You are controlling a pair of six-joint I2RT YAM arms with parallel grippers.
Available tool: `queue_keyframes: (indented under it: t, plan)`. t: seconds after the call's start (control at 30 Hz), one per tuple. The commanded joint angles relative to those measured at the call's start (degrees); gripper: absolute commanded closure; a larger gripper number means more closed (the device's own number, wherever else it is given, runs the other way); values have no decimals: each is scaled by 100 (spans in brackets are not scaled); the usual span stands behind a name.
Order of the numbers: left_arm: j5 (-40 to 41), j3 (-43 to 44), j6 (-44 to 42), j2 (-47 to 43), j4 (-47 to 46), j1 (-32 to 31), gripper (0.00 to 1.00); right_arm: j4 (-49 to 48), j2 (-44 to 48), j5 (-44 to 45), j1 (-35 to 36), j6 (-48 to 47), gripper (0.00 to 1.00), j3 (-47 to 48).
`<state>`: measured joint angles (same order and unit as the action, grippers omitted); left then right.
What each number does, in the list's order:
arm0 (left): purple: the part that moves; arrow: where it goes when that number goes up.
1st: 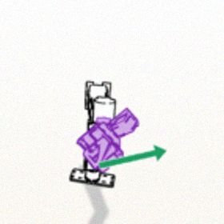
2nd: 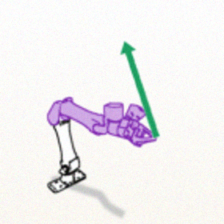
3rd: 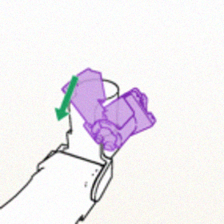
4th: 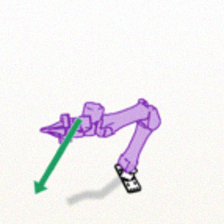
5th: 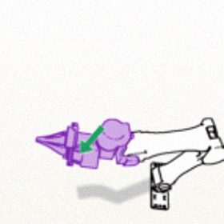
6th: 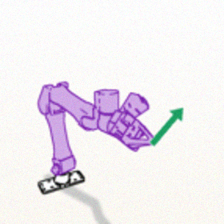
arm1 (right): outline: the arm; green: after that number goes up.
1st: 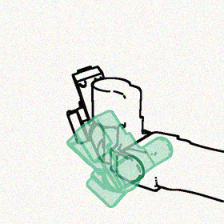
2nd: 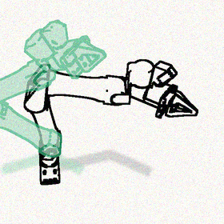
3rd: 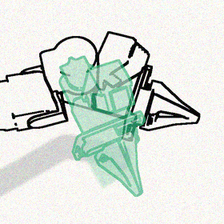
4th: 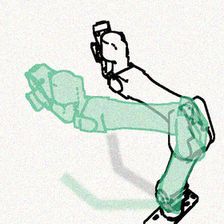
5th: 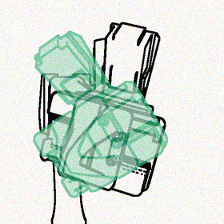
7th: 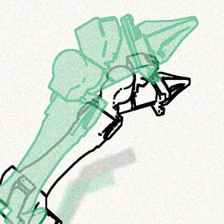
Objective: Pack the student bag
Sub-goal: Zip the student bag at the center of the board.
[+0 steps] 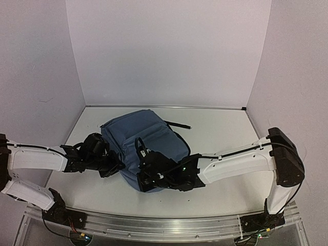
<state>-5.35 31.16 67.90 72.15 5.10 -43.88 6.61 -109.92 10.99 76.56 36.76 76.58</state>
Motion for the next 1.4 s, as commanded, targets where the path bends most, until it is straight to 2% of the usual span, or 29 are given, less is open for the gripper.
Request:
queue_keyframes:
  t: [0.0, 0.1, 0.23, 0.4, 0.6, 0.77, 0.87, 0.9, 1.0, 1.07, 1.17, 1.37]
  plan:
    - [585, -50, 16, -342, -87, 16, 100, 51, 511, 419, 52, 242, 100, -261]
    - [614, -67, -220, -601, 85, 300, 100, 227, 758, 546, 52, 408, 100, -456]
    - [-270, -90, -728, -816, 174, 1174, 100, 751, 1042, 1073, 27, 518, 100, -569]
    - [-818, 91, -1515, -813, 552, 2215, 100, 1302, 1087, 1676, -330, 518, 100, -679]
    - [-1550, 296, -2273, -490, 624, 3584, 100, 1279, 1236, 1676, -1119, 195, 100, -874]
    - [-1750, 562, -2536, -206, 661, 4086, 100, 1028, 1404, 1379, -1517, 0, 100, -1073]
    - [-1823, 803, -2865, -135, 754, 4091, 96, 588, 1539, 784, -1604, -235, 100, -1229]
    - [-1928, 892, -2989, -168, 784, 4062, 86, 356, 1603, 490, -1605, -337, 100, -1314]
    - [-1708, 1224, -3361, -535, 1139, 3699, 45, -144, 1748, -52, -1601, -478, 100, -1489]
    - [-977, 1618, -3701, -797, 1622, 3096, 31, -270, 1775, -171, -1615, -499, 100, -1539]
    - [-124, 2107, -4184, -990, 1965, 2171, 26, -426, 1807, -379, -1677, -521, 100, -1587]
    - [-379, 2193, -5062, -691, 1370, 725, 24, -790, 1950, -829, -1789, -512, 100, -1684]
